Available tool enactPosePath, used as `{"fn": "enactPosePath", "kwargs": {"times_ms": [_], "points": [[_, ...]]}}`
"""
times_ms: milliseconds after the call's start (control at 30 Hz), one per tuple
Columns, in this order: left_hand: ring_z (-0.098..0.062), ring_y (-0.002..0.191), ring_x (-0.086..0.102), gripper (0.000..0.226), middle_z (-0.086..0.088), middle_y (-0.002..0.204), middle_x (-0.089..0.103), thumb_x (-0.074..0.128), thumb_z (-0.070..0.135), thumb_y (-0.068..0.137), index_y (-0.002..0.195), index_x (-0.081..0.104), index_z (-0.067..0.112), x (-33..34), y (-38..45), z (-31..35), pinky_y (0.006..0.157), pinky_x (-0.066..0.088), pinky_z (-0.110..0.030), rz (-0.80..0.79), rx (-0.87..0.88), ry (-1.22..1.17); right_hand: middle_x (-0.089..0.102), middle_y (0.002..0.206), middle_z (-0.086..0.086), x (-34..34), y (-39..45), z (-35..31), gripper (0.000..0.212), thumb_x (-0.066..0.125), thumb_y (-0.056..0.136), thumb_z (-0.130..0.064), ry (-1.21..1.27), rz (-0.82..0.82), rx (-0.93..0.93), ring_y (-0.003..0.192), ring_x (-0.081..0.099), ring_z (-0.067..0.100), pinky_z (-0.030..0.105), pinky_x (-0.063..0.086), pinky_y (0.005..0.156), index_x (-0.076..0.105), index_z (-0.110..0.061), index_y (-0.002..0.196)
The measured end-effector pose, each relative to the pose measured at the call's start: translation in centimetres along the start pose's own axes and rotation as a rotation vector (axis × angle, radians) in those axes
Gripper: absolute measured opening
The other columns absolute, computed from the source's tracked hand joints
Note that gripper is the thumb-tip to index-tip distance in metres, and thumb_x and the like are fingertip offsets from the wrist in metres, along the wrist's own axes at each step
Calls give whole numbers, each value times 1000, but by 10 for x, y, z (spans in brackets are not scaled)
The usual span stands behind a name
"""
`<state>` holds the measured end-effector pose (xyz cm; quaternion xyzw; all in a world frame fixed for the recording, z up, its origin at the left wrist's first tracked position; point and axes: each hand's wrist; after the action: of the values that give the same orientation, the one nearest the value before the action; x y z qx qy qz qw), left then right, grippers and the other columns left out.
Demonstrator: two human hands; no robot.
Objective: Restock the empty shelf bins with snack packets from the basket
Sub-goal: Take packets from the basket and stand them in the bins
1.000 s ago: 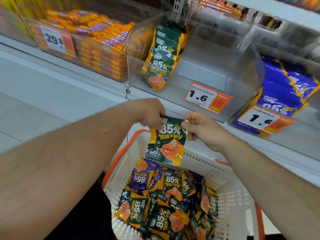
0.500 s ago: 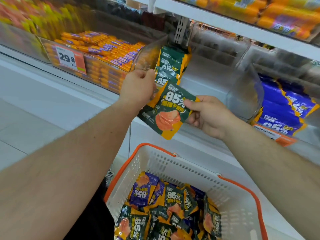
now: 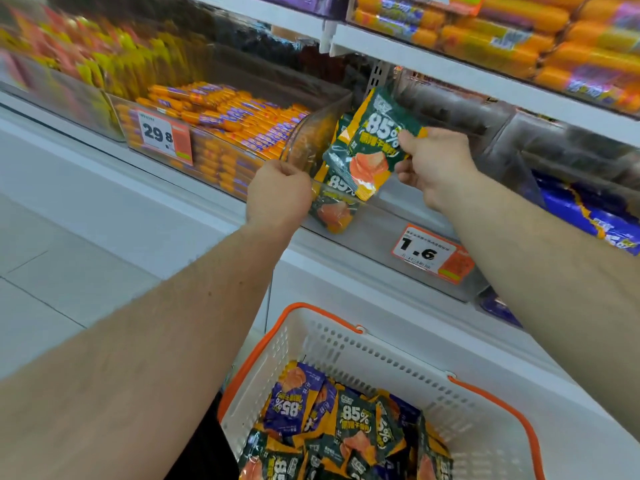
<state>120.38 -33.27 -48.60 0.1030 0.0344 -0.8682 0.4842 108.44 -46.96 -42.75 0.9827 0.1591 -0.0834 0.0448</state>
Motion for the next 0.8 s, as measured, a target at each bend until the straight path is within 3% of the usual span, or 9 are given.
{"fn": "enactPosePath", "kwargs": {"times_ms": [100, 167, 267, 433, 600, 700, 800], "points": [[-29, 85, 63, 16, -3, 82, 62, 46, 20, 85, 90, 61, 22, 2, -3, -1, 76, 56, -40, -32, 21, 50, 61, 83, 9, 14, 13, 9, 11, 65, 95, -22, -114, -13, 32, 57, 52, 15, 25, 40, 47, 60, -15, 103], [-27, 85, 62, 16, 0, 82, 61, 49, 20, 85, 93, 63, 20, 3, -5, -1, 74, 53, -35, -71, 30, 100, 61, 84, 8, 23, 18, 17, 41, 66, 94, -23, -182, -55, 104, 61, 55, 17, 27, 40, 50, 50, -12, 131], [-23, 80, 57, 17, 1, 78, 60, 56, 20, 81, 95, 65, 14, 3, -9, -1, 74, 48, -32, -173, 13, 159, 60, 102, 10, 38, 17, 27, 55, 64, 95, -18, -267, -153, 173, 57, 58, 15, 28, 43, 51, 39, -9, 143], [-29, 94, 60, 21, -6, 95, 66, 61, 27, 78, 95, 67, 15, 6, -15, 0, 87, 54, -43, -244, 27, 288, 61, 98, 18, 45, 22, 35, 38, 64, 94, -8, -346, -219, 330, 53, 65, 19, 30, 57, 47, 46, -1, 127], [-28, 97, 61, 35, -5, 99, 67, 54, 34, 70, 98, 67, 19, 5, -19, 4, 88, 54, -45, -264, 7, 286, 63, 98, 18, 42, 21, 35, 25, 66, 92, -5, -326, -242, 373, 51, 66, 21, 28, 54, 38, 52, 1, 112], [-25, 96, 60, 25, -3, 98, 67, 59, 32, 78, 98, 67, 21, 7, -17, 1, 89, 54, -43, -279, 31, 300, 63, 81, 15, 35, 28, 32, 25, 72, 87, -9, -488, -188, 288, 63, 61, 22, 25, 53, 44, 58, 1, 105], [-23, 97, 61, 17, 0, 99, 67, 61, 34, 88, 93, 68, 20, 12, -19, -4, 86, 53, -36, -329, 106, 351, 70, 73, 11, 21, 21, 22, 12, 67, 81, -13, -868, -62, 46, 70, 67, 26, 33, 58, 63, 65, -2, 86]]}}
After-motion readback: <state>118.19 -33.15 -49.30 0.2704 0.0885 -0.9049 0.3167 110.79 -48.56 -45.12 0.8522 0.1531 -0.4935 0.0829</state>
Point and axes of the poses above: each hand's wrist, its own y-axis towards the middle knuckle, its own x-axis out of the palm, z = x × y
